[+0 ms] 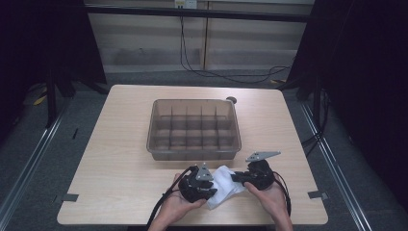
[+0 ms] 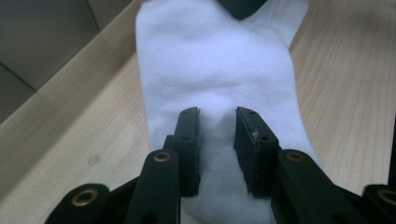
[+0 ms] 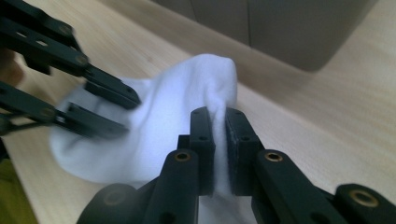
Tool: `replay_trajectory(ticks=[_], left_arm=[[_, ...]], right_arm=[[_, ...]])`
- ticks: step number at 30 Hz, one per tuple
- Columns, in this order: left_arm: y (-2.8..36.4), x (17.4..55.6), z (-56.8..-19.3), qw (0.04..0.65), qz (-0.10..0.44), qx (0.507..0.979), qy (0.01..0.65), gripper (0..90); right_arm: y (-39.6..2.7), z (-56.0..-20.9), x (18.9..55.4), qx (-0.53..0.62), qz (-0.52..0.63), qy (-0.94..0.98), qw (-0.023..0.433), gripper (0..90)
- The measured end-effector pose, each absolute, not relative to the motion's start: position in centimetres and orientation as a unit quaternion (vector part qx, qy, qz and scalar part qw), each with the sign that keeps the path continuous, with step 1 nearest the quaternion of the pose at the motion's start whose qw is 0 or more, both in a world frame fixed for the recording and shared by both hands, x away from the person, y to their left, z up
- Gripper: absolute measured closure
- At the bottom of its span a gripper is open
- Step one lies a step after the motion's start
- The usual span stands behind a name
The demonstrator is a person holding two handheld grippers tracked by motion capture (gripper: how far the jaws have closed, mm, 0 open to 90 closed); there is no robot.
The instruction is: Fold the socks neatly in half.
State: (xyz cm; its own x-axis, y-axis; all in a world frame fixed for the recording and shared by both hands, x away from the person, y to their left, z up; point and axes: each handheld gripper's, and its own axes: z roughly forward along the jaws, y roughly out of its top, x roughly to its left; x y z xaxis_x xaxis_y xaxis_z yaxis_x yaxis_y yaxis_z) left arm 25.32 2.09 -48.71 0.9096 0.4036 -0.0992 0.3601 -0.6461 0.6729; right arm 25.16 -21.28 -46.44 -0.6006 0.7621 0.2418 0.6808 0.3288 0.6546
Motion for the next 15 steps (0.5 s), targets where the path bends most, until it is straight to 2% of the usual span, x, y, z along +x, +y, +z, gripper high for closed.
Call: replay_trajectory(ticks=[6, 15], left_arm=[[1.9, 25.5, -48.8, 0.369, 0.024, 0.904, 0.216, 71.5], [1.5, 25.7, -48.9, 0.371, 0.024, 0.902, 0.218, 71.7]], right_arm=[[-20.1, -44.6, 24.5, 0.411, 0.39, 0.821, 0.07, 83.6], [-17.9, -43.6, 24.2, 0.376, 0.399, 0.834, 0.064, 83.7]])
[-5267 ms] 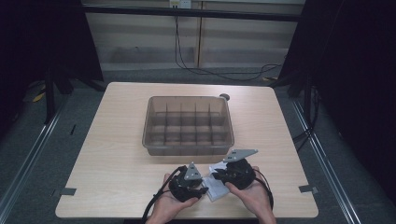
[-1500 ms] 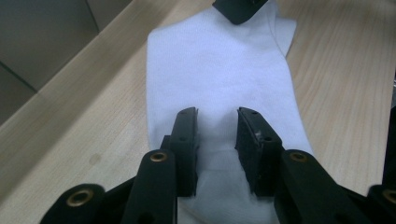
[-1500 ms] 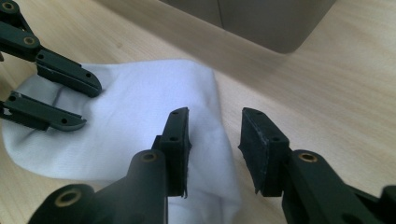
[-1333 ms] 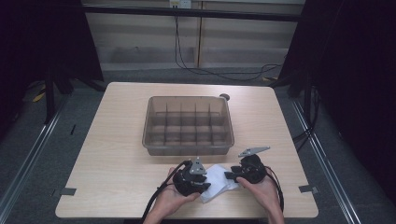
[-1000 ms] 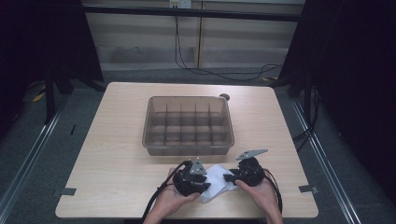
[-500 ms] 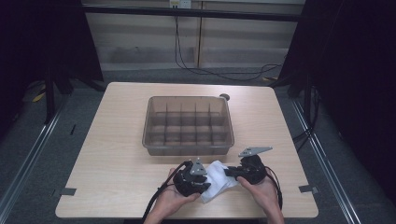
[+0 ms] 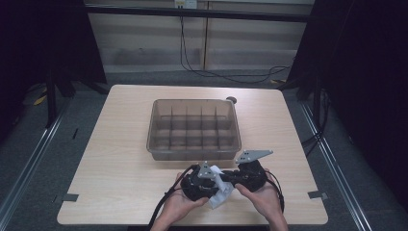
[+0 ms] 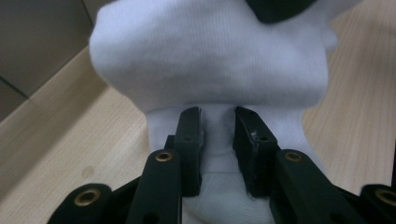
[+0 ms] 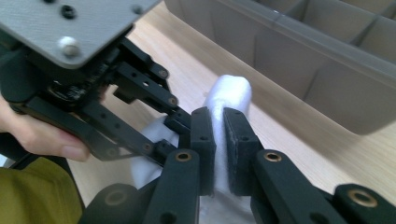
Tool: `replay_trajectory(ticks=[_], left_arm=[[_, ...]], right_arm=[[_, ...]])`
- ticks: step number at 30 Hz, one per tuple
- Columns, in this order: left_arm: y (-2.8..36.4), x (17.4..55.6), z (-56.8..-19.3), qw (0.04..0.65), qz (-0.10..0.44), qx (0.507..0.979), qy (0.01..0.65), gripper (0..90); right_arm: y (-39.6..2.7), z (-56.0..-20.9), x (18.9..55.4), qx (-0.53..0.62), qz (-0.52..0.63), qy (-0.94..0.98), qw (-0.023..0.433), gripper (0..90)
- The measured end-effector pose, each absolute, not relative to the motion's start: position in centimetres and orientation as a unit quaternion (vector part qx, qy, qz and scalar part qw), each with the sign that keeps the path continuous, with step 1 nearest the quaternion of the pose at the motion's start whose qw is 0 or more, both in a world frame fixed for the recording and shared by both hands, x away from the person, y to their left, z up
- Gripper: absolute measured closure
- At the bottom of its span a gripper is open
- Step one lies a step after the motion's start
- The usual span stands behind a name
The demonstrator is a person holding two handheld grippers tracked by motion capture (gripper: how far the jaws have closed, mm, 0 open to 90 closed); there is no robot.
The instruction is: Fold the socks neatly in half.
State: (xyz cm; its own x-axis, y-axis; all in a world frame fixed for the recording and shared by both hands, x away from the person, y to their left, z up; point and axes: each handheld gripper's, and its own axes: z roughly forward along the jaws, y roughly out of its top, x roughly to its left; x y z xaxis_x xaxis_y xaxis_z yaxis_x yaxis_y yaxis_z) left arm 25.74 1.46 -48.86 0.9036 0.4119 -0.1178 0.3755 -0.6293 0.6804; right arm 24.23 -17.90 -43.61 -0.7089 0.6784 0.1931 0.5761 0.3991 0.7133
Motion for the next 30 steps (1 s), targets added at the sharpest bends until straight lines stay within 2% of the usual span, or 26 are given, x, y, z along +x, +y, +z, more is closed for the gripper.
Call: replay_trajectory(ticks=[3, 7, 9, 12, 14, 20, 30], left_arm=[[1.6, 25.9, -48.8, 0.377, 0.018, 0.899, 0.22, 70.5], [2.1, 25.7, -48.1, 0.4, 0.011, 0.892, 0.211, 63.2], [2.7, 25.3, -47.1, 0.408, 0.028, 0.887, 0.213, 65.7], [4.0, 25.0, -45.9, 0.437, 0.03, 0.872, 0.219, 64.8], [4.8, 24.8, -45.5, 0.433, 0.041, 0.873, 0.218, 65.4], [6.8, 24.4, -46.6, 0.418, 0.033, 0.878, 0.229, 70.8], [4.7, 24.3, -48.6, 0.407, 0.015, 0.885, 0.225, 70.6]], right_arm=[[-18.0, -43.8, 24.3, 0.379, 0.398, 0.833, 0.063, 83.7], [-18.6, -44.0, 24.3, 0.384, 0.398, 0.831, 0.063, 83.8], [-18.8, -44.1, 24.3, 0.387, 0.397, 0.83, 0.064, 83.8], [-19.2, -44.2, 24.4, 0.392, 0.395, 0.828, 0.066, 83.8], [-19.3, -44.3, 24.5, 0.393, 0.396, 0.827, 0.066, 83.8], [-20.0, -44.6, 24.6, 0.401, 0.394, 0.824, 0.068, 83.8], [-20.3, -44.3, 24.4, 0.405, 0.39, 0.824, 0.074, 83.8]])
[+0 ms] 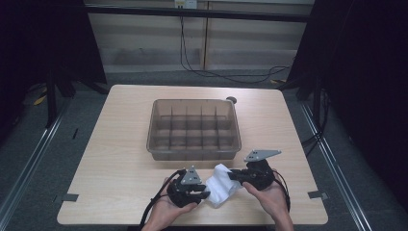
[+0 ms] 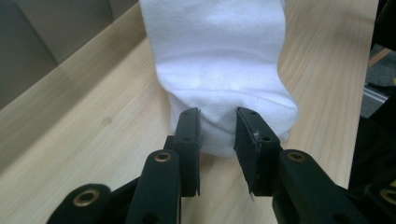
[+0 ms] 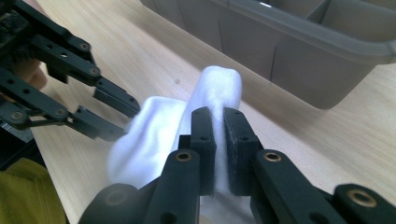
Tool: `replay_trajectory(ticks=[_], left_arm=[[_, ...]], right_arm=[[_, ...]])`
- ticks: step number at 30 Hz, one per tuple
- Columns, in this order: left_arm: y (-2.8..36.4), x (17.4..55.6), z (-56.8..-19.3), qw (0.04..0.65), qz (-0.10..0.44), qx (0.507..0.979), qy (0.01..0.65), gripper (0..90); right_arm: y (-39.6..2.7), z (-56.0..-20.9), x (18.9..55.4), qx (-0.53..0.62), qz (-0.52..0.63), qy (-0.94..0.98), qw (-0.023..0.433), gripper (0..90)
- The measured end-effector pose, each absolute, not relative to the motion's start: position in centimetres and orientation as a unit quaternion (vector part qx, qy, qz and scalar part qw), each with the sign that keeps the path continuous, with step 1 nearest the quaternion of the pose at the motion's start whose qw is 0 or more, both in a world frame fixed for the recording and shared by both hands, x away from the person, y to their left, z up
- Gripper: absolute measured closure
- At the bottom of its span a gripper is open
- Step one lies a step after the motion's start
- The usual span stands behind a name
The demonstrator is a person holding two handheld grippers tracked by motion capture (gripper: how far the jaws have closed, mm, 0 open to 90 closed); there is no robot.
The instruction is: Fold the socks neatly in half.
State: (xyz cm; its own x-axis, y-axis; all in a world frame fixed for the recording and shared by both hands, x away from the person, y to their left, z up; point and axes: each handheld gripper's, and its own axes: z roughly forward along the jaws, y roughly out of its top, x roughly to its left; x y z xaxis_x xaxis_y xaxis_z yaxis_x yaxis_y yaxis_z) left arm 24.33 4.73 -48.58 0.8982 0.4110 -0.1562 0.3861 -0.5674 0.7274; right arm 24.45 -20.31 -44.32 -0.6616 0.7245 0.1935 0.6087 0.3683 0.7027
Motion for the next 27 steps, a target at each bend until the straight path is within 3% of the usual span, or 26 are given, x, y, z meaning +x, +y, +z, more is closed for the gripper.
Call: replay_trajectory(ticks=[15, 23, 27], left_arm=[[1.8, 25.3, -49.5, 0.391, 0.011, 0.892, 0.228, 71.1], [3.3, 25.5, -49.1, 0.391, 0.028, 0.888, 0.24, 70.3], [4.5, 26.1, -48.5, 0.405, 0.035, 0.877, 0.258, 69.7]], right_arm=[[-18.0, -45.1, 23.8, 0.375, 0.367, 0.849, 0.065, 83.6], [-16.9, -46.4, 23.8, 0.375, 0.344, 0.859, 0.061, 83.9], [-16.7, -47.1, 24.0, 0.384, 0.342, 0.857, 0.038, 84.7]])
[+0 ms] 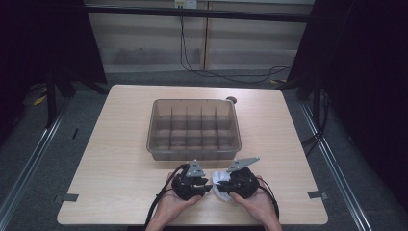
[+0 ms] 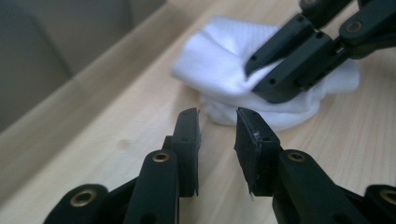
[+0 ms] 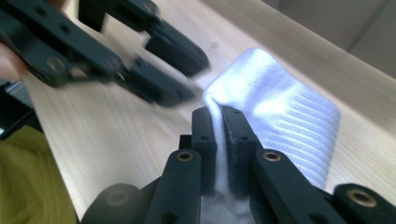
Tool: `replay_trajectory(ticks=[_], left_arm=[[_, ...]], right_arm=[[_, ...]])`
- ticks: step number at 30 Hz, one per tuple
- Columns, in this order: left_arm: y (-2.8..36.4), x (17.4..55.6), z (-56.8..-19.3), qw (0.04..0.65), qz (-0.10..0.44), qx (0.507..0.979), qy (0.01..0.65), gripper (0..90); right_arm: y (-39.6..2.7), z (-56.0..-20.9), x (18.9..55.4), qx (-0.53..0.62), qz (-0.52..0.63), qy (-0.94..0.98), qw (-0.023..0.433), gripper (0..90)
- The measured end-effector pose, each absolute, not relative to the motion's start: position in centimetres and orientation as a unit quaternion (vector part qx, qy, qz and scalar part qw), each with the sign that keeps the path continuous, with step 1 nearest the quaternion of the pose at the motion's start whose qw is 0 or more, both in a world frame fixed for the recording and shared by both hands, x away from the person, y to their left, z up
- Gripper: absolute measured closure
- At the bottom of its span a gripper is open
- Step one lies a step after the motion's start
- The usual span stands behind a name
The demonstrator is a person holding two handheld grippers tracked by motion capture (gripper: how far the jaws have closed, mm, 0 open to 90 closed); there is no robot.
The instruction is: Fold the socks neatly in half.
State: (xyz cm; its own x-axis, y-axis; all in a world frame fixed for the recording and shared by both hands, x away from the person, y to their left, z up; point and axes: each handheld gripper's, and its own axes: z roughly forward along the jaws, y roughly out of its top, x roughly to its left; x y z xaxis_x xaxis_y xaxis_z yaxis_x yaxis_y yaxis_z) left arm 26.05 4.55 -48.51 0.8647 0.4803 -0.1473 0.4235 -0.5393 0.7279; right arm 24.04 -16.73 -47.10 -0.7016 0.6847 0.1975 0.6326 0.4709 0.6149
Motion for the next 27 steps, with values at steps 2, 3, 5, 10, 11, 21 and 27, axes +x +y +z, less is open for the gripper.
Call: replay_trajectory(ticks=[2, 3, 5, 10, 11, 21, 27], left_arm=[[5.1, 26.3, -48.3, 0.417, 0.03, 0.868, 0.268, 68.8], [5.3, 26.4, -48.1, 0.417, 0.033, 0.867, 0.272, 68.7], [5.4, 26.6, -48.0, 0.418, 0.035, 0.865, 0.274, 68.3], [5.3, 26.9, -47.3, 0.423, 0.038, 0.865, 0.268, 67.7], [5.3, 26.9, -47.2, 0.424, 0.039, 0.864, 0.269, 67.6], [5.2, 26.9, -47.4, 0.423, 0.037, 0.865, 0.268, 66.5], [5.0, 27.3, -46.6, 0.429, 0.043, 0.86, 0.271, 65.5]], right_arm=[[-16.7, -47.1, 24.1, 0.38, 0.341, 0.859, 0.039, 84.6], [-16.7, -47.2, 24.1, 0.378, 0.344, 0.859, 0.04, 84.4], [-16.8, -47.1, 23.9, 0.369, 0.35, 0.86, 0.047, 82.6], [-17.2, -46.4, 23.6, 0.372, 0.368, 0.851, 0.043, 71.5], [-17.3, -46.3, 23.5, 0.373, 0.37, 0.85, 0.044, 68.4], [-18.4, -44.3, 23.1, 0.371, 0.387, 0.843, 0.049, 76.0], [-17.9, -44.9, 22.5, 0.355, 0.377, 0.855, 0.036, 85.0]])
